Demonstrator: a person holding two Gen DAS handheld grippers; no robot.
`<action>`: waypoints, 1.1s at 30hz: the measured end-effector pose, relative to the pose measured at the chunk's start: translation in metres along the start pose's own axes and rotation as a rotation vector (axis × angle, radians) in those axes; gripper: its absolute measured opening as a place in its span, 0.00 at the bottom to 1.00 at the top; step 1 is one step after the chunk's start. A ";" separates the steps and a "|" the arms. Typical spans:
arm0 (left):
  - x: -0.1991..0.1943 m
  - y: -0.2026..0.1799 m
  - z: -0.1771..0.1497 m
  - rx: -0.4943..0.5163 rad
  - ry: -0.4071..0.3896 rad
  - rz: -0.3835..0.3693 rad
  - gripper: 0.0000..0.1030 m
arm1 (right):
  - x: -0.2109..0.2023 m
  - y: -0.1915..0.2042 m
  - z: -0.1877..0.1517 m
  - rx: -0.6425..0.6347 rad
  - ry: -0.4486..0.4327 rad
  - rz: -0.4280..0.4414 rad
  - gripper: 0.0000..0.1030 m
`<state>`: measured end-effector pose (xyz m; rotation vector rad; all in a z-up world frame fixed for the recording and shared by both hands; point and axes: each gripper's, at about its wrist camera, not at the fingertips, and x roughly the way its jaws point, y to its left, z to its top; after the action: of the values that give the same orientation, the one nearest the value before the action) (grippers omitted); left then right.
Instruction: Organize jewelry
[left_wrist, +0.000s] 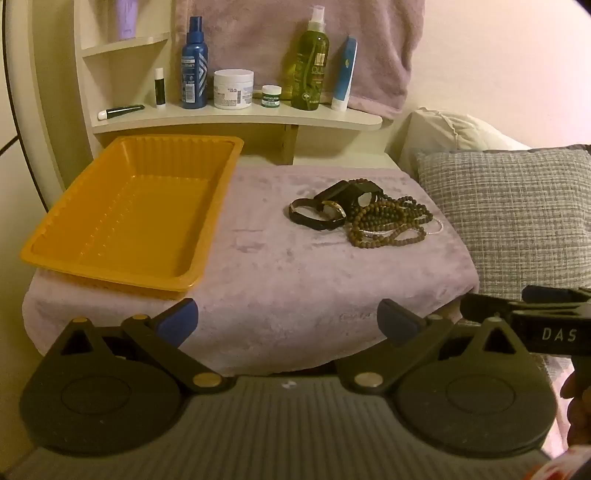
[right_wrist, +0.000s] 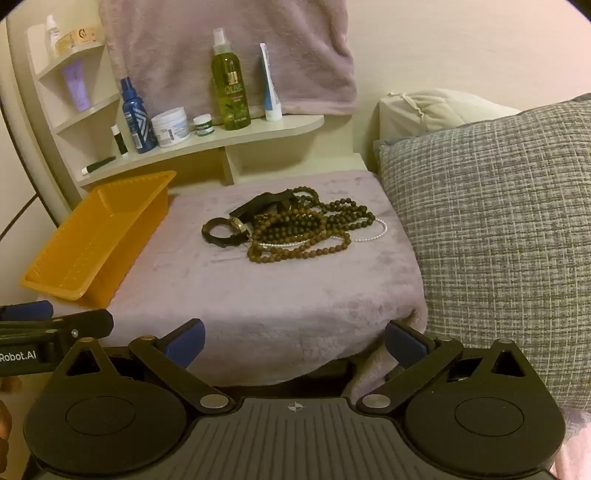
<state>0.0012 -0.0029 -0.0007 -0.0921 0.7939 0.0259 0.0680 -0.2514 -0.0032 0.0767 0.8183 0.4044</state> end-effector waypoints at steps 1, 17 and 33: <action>0.000 -0.002 0.000 0.002 0.002 -0.001 0.99 | 0.000 0.000 0.000 -0.001 0.005 -0.004 1.00; -0.001 0.001 0.001 -0.021 -0.016 -0.031 0.99 | -0.004 -0.001 -0.003 0.003 0.000 -0.007 1.00; 0.001 0.000 0.000 -0.022 -0.016 -0.036 0.99 | -0.002 0.003 -0.002 0.004 -0.005 -0.018 1.00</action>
<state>0.0019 -0.0026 -0.0021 -0.1272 0.7762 0.0016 0.0646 -0.2493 -0.0024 0.0735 0.8145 0.3852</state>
